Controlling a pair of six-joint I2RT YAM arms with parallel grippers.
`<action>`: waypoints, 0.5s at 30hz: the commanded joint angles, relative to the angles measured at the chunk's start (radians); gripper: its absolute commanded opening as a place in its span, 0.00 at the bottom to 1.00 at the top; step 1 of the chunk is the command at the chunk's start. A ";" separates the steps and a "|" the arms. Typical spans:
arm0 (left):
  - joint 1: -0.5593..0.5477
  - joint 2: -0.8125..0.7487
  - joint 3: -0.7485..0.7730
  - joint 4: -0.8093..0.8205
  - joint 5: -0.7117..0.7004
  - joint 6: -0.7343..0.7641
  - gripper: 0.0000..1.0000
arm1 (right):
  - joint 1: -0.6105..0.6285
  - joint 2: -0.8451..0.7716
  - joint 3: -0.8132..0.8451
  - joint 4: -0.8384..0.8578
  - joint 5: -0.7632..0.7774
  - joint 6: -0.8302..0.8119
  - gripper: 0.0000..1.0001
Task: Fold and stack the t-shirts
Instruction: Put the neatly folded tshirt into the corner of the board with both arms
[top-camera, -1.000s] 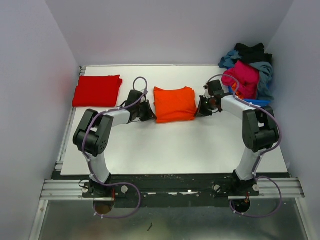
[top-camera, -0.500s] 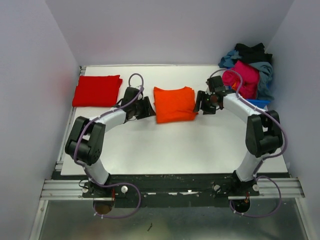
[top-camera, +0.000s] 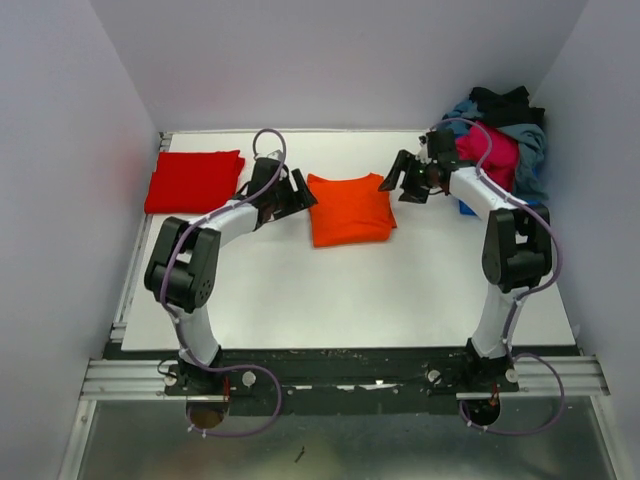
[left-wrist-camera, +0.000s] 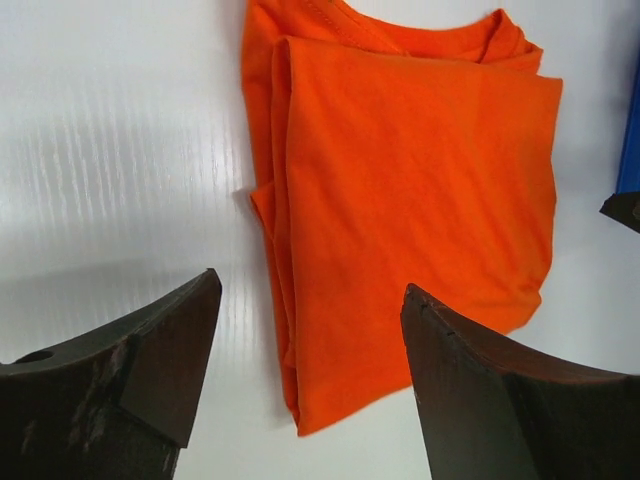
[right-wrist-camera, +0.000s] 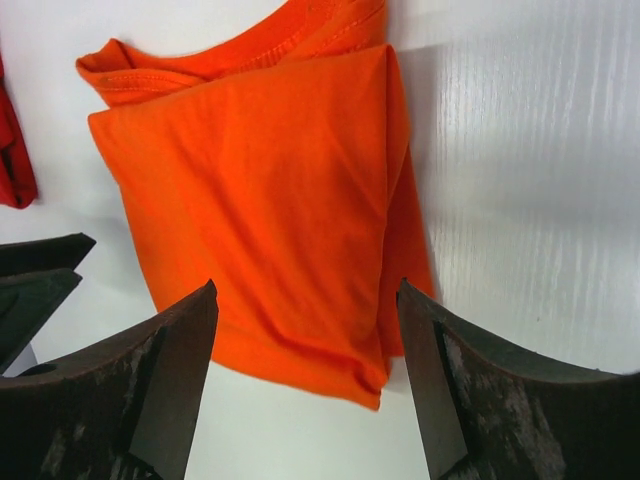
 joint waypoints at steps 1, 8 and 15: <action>0.003 0.110 0.098 0.034 -0.029 -0.028 0.80 | -0.001 0.088 0.086 0.018 -0.036 0.006 0.79; 0.009 0.248 0.233 -0.022 -0.034 -0.031 0.73 | -0.006 0.171 0.144 0.003 0.025 0.007 0.76; 0.033 0.287 0.250 -0.015 -0.028 -0.042 0.70 | -0.017 0.256 0.212 -0.046 0.063 0.004 0.67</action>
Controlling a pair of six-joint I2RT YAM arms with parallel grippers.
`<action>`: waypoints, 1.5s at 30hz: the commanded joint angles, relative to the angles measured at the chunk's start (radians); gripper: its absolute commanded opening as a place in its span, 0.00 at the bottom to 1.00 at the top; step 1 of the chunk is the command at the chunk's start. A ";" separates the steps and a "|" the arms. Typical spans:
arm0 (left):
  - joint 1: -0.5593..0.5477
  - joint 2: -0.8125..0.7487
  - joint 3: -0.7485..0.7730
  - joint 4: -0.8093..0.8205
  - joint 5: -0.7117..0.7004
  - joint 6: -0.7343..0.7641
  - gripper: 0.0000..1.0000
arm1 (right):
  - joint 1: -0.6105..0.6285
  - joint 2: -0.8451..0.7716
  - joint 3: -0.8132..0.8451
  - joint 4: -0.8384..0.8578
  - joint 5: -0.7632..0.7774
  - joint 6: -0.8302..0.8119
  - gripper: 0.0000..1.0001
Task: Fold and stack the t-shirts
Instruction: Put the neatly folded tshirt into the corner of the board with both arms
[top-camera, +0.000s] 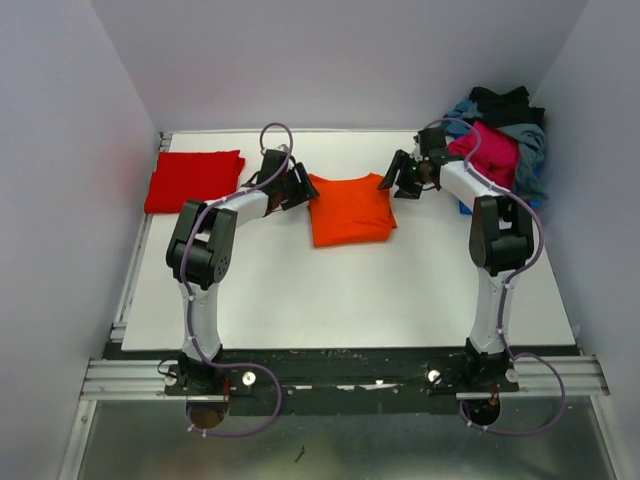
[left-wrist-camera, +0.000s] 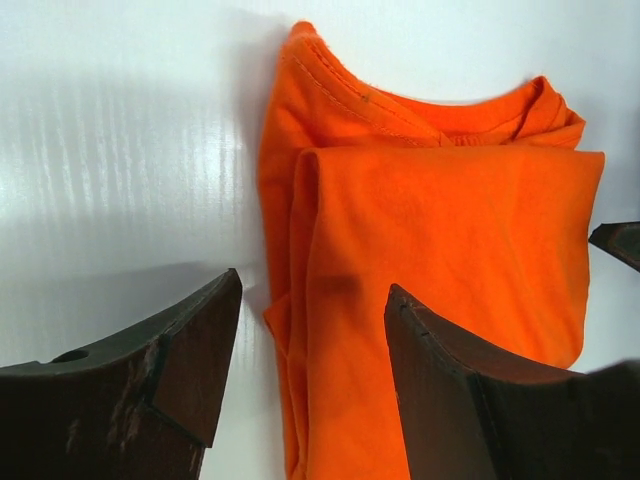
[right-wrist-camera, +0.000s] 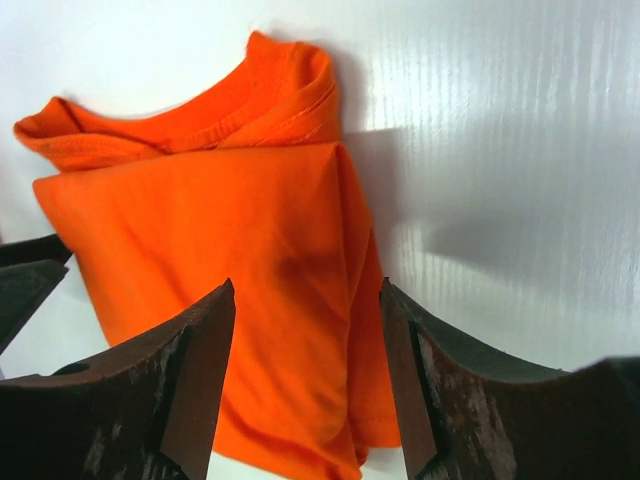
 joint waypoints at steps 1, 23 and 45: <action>0.027 0.029 0.017 -0.001 -0.008 -0.013 0.68 | -0.010 0.068 0.063 -0.055 0.047 0.003 0.67; 0.035 0.185 0.138 0.031 0.061 -0.070 0.56 | 0.016 0.191 0.121 -0.060 -0.089 0.061 0.53; 0.055 0.230 0.165 0.160 0.114 -0.099 0.04 | 0.048 0.177 0.129 0.015 -0.085 0.069 0.01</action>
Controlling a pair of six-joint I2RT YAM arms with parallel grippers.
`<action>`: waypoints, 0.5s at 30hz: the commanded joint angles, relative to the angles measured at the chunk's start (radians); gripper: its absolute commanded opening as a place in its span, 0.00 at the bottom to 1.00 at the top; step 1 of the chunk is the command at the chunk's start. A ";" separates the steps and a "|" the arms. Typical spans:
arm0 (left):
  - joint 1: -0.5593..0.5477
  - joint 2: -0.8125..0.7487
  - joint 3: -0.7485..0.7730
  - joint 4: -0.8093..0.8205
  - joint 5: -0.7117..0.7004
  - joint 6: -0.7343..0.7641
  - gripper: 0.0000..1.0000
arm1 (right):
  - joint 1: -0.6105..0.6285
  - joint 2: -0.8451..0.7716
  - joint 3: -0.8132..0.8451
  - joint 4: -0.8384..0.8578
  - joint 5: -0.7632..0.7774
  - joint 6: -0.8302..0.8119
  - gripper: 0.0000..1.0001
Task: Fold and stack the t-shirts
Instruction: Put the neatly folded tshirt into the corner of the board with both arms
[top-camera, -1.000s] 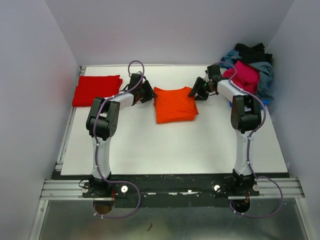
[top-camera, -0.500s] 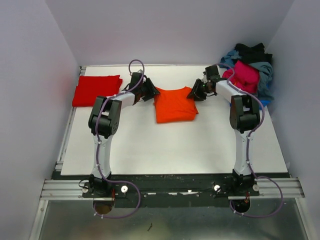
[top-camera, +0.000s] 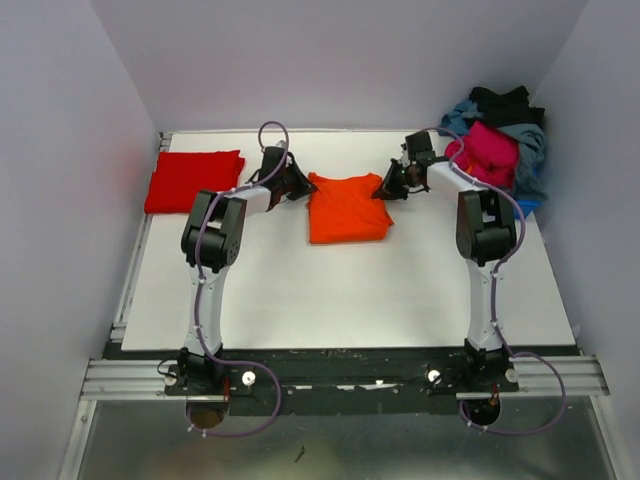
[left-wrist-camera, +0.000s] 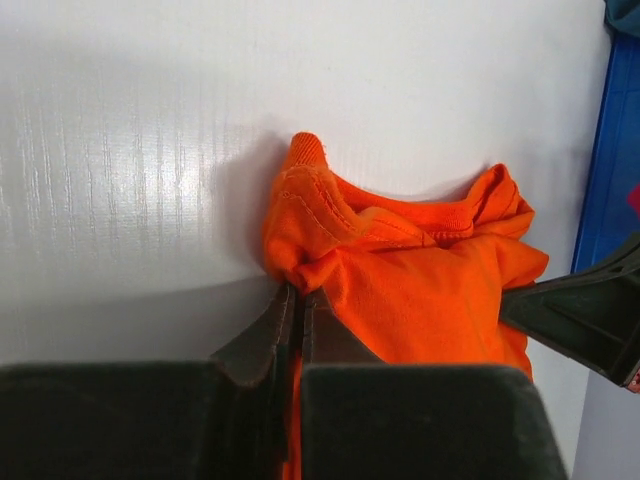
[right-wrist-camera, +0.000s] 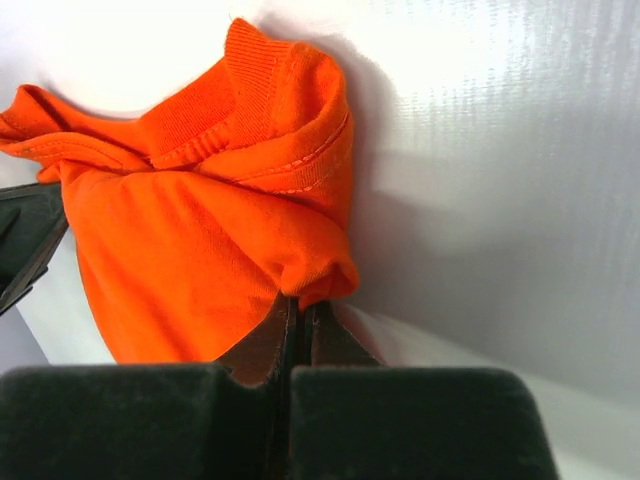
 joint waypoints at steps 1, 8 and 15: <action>0.011 -0.005 0.004 -0.011 -0.013 0.050 0.01 | 0.018 -0.034 -0.030 0.059 0.012 -0.009 0.01; 0.025 -0.102 -0.046 -0.062 -0.042 0.141 0.00 | 0.019 -0.153 -0.149 0.111 0.041 -0.023 0.01; 0.039 -0.182 -0.111 -0.086 -0.039 0.179 0.00 | 0.022 -0.223 -0.207 0.087 0.054 -0.043 0.19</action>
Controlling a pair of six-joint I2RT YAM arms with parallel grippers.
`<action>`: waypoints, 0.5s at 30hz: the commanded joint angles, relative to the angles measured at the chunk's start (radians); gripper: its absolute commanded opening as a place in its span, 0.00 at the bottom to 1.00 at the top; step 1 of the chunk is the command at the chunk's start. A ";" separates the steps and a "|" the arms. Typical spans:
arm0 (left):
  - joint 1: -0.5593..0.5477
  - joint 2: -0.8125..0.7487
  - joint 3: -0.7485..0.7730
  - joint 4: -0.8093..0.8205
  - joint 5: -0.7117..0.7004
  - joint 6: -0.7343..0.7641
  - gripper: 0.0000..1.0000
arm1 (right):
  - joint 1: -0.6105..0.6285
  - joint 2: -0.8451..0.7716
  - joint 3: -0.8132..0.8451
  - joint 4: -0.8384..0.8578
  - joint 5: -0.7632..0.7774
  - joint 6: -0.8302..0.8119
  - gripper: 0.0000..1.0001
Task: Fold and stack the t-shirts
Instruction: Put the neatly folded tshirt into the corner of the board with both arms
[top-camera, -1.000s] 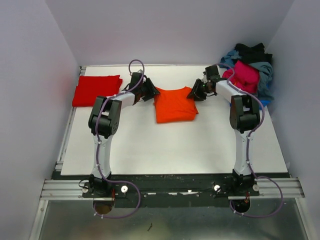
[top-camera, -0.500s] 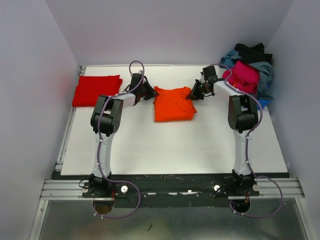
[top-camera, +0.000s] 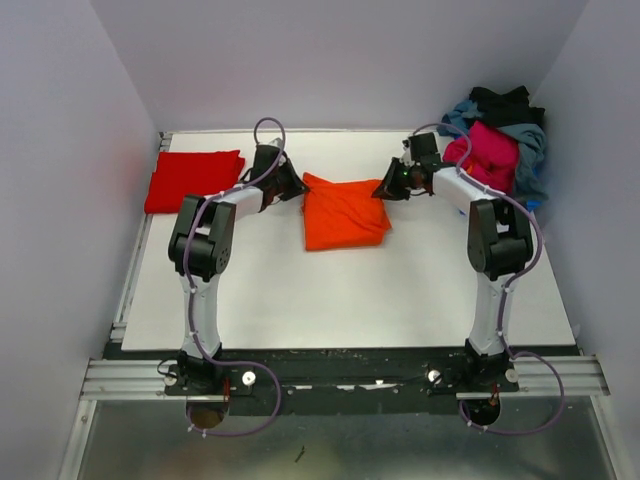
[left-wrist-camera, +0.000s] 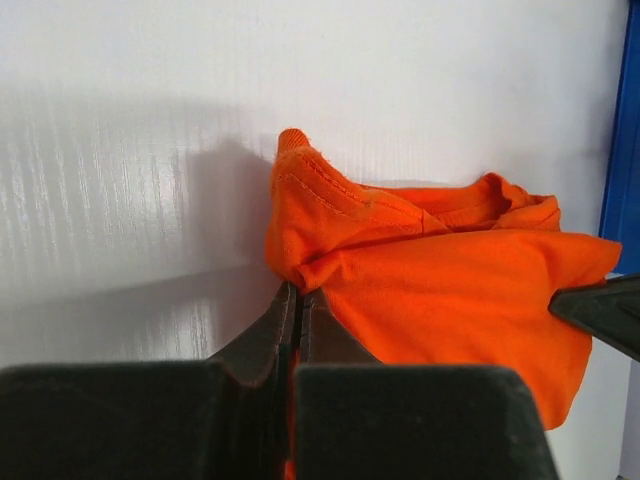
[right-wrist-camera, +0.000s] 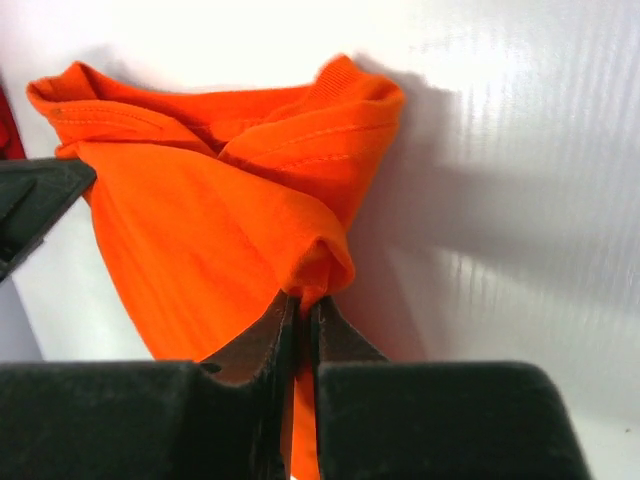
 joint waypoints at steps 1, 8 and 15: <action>0.020 -0.054 -0.010 -0.048 -0.018 0.059 0.00 | 0.007 -0.029 0.002 -0.053 0.038 -0.014 0.35; 0.020 0.025 0.037 -0.048 0.015 0.065 0.00 | 0.002 0.037 0.041 -0.071 0.102 0.022 0.76; 0.025 0.056 0.079 -0.091 0.015 0.082 0.00 | 0.001 0.167 0.204 -0.125 0.081 0.026 0.74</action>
